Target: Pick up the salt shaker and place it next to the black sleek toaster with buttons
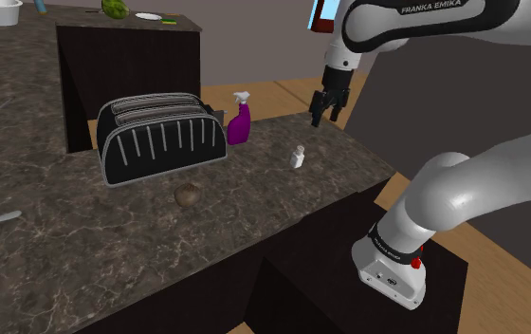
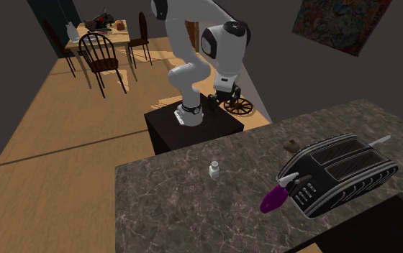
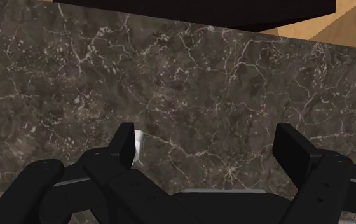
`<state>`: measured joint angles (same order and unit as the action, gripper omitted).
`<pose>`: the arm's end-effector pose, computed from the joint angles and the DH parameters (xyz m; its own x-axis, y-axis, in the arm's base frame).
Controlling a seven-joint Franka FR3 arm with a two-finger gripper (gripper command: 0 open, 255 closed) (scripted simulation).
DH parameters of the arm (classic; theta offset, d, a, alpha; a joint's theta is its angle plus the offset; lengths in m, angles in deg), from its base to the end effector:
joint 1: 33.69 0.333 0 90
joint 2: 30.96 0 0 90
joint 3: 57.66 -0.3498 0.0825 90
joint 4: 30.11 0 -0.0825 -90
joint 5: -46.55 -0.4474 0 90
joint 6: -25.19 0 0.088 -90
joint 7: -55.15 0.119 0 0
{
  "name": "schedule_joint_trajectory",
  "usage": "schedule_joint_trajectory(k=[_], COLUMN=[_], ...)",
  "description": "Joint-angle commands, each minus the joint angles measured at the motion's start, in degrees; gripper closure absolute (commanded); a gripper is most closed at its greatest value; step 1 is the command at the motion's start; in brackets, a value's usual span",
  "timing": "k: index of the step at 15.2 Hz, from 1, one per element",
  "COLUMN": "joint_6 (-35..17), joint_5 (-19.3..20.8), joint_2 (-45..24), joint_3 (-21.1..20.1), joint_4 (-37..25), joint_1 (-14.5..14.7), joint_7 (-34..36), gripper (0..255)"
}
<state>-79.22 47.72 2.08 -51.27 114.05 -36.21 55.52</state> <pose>0.3943 -0.0641 0.4570 0.9842 -0.1303 -0.1195 -0.1360 -0.9899 -0.0409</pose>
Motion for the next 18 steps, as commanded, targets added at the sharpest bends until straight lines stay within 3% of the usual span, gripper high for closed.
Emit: schedule_joint_trajectory(k=[1,10,18], joint_6=[-3.88,-20.61,-31.47], joint_5=[-0.05,-2.73,-11.68], joint_2=[-3.59,-21.06,-39.41], joint_3=[1.15,6.82,9.69], joint_4=[-0.06,-1.34,-8.07], joint_1=[-0.39,-1.84,-3.27], joint_7=[-0.73,-6.42,-14.95], gripper=[0,0,0])
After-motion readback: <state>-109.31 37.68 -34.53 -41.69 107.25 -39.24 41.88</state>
